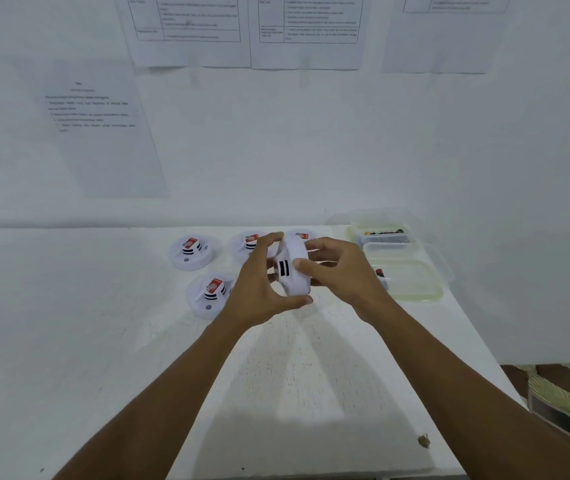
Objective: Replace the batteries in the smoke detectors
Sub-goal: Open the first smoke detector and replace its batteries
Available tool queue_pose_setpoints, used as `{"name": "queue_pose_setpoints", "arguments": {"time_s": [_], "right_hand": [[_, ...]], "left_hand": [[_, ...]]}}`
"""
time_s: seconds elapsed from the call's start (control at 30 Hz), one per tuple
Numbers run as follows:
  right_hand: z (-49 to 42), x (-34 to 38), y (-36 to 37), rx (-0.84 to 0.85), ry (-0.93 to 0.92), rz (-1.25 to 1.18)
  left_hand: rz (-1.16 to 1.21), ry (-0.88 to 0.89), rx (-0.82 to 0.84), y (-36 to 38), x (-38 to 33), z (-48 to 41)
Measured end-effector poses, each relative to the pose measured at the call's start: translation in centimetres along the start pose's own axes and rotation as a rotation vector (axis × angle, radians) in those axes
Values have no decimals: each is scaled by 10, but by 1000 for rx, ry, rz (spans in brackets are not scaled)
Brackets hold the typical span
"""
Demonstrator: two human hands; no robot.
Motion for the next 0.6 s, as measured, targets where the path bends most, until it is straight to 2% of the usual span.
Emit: {"name": "queue_pose_setpoints", "arguments": {"time_s": [0.1, 0.2, 0.37, 0.47, 0.6], "right_hand": [[-1, 3, -9, -1, 4, -94], [-1, 3, -5, 26, -25, -53], [-7, -9, -14, 19, -5, -47], [-8, -16, -13, 68, 5, -95], [-8, -26, -8, 18, 46, -197]], "left_hand": [[-62, 16, -15, 1, 0, -2], [-79, 48, -6, 7, 5, -3], [166, -137, 39, 0, 10, -2], [329, -217, 165, -8, 15, -5], [392, -266, 164, -9, 16, -4]]}}
Point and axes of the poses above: each hand's wrist, its own z-axis away from the middle knuckle, its own y-axis out of the palm, x = y × z, the point moved 4 cm from there along -z, towards the middle knuckle, and after that the axes turned 4 degrees about z, right-handed, at the moved point
